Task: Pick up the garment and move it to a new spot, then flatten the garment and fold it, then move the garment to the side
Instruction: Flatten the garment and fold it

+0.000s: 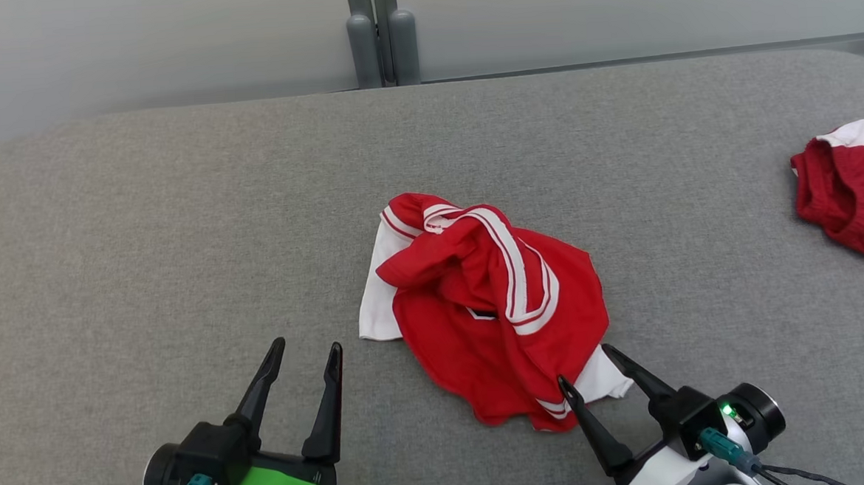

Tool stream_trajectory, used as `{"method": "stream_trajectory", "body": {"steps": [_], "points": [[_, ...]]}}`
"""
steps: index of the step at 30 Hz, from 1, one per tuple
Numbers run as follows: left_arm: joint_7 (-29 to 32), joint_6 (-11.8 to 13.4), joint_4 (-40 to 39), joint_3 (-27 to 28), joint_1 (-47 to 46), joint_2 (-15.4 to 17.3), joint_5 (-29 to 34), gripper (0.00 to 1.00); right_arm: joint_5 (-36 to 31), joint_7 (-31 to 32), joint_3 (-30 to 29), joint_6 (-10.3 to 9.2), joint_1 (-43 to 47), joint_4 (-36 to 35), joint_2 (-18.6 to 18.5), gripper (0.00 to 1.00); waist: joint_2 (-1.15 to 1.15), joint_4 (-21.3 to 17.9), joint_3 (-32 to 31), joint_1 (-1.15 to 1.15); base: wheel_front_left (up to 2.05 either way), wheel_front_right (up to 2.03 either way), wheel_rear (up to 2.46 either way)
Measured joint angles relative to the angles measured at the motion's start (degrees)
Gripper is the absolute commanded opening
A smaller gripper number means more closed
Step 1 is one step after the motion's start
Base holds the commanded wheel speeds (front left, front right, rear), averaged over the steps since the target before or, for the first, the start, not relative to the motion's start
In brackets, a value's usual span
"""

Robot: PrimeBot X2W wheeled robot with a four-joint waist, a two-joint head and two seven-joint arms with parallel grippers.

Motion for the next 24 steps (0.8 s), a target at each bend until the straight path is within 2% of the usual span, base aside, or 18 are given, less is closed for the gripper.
{"method": "stream_trajectory", "body": {"steps": [7,13,21,22,23,24], "points": [[0.0,0.0,0.45,0.07,-0.74,-0.55,0.0,1.0,2.67,0.46,4.66,0.0,-2.97,2.74,-1.37,1.0,0.0,2.28,1.47,0.0,0.0,0.0,0.0],[0.0,0.0,0.85,0.46,-0.75,-0.91,0.0,1.0,3.86,3.08,7.83,0.0,-3.19,-0.76,-2.13,1.0,0.0,2.91,1.82,0.0,0.0,0.0,0.0],[0.0,0.0,1.56,0.58,-0.74,-1.19,0.01,1.0,3.19,8.54,8.35,0.0,-1.96,-2.94,-3.77,1.0,0.0,2.64,2.01,0.0,0.0,0.0,0.0],[0.0,0.0,1.57,0.54,-0.75,-1.24,0.01,1.0,3.14,9.23,8.28,0.0,-1.97,-2.86,-3.74,0.81,0.0,2.65,2.09,0.0,0.0,0.0,0.0],[0.0,0.0,1.62,0.51,-0.76,-1.25,0.01,1.0,2.78,9.85,8.22,0.0,-1.99,-2.81,-3.71,0.45,0.0,2.68,2.18,0.0,0.0,0.0,0.0],[0.0,0.0,1.66,0.47,-0.8,-1.27,0.0,1.0,2.69,10.33,7.98,0.0,-2.09,-2.79,-3.67,0.15,0.0,2.73,2.28,0.0,0.0,0.0,0.0]]}}
